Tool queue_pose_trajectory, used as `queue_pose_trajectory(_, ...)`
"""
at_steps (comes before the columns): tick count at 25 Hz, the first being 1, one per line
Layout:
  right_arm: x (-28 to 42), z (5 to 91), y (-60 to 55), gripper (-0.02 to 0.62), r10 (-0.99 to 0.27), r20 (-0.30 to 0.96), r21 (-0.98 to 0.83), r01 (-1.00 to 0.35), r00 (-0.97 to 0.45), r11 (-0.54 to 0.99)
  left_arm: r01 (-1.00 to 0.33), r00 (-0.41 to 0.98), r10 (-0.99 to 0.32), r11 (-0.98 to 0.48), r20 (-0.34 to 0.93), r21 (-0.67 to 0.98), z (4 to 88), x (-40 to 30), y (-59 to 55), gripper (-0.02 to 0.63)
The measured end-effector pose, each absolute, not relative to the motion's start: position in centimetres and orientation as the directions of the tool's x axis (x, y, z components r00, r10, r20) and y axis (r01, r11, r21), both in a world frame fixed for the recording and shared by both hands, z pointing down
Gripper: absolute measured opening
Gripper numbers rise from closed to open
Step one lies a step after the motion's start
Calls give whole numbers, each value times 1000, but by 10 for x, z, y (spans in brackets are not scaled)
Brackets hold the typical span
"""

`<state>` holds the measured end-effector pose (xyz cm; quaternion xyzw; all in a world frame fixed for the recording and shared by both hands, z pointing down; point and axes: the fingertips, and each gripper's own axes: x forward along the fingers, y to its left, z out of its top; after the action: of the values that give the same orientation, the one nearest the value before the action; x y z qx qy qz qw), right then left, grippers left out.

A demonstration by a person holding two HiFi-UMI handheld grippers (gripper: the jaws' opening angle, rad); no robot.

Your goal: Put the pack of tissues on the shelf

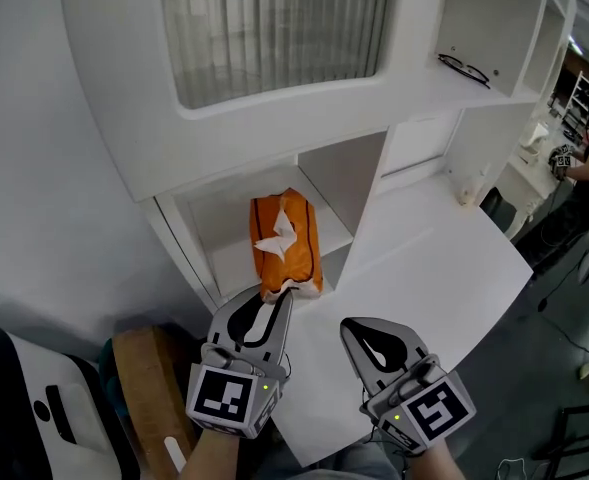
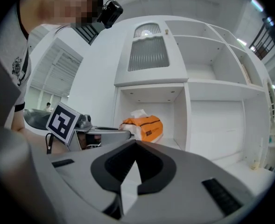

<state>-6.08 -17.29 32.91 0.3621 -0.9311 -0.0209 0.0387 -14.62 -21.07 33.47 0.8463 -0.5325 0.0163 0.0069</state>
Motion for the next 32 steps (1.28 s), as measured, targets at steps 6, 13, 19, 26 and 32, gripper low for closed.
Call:
queue_pose_trajectory(6,-60,329,-171,12,-709,60,75,-706,-702,705,-898,441,-898,-441,2,-6,340,-155,-224,107)
queue_pose_trajectory(13,-56,328,-168,12,-738,71,89,-733,-671,675,-896,444,-896,-444,14,3,349,-157,-235,109)
queue_pose_trajectory(19,-52,328,-169,12,-750,71,93,-744,-658,662,-902,432,-901,-432,50,7,361,-155,-242,115)
queue_pose_trajectory(26,-48,330,-174,12,-749,78,90,-744,-658,662,-908,419,-905,-419,71,25,367,-152,-252,120)
queue_pose_trajectory(32,-45,332,-178,12,-754,83,88,-749,-652,657,-909,416,-906,-414,82,41,368,-151,-259,126)
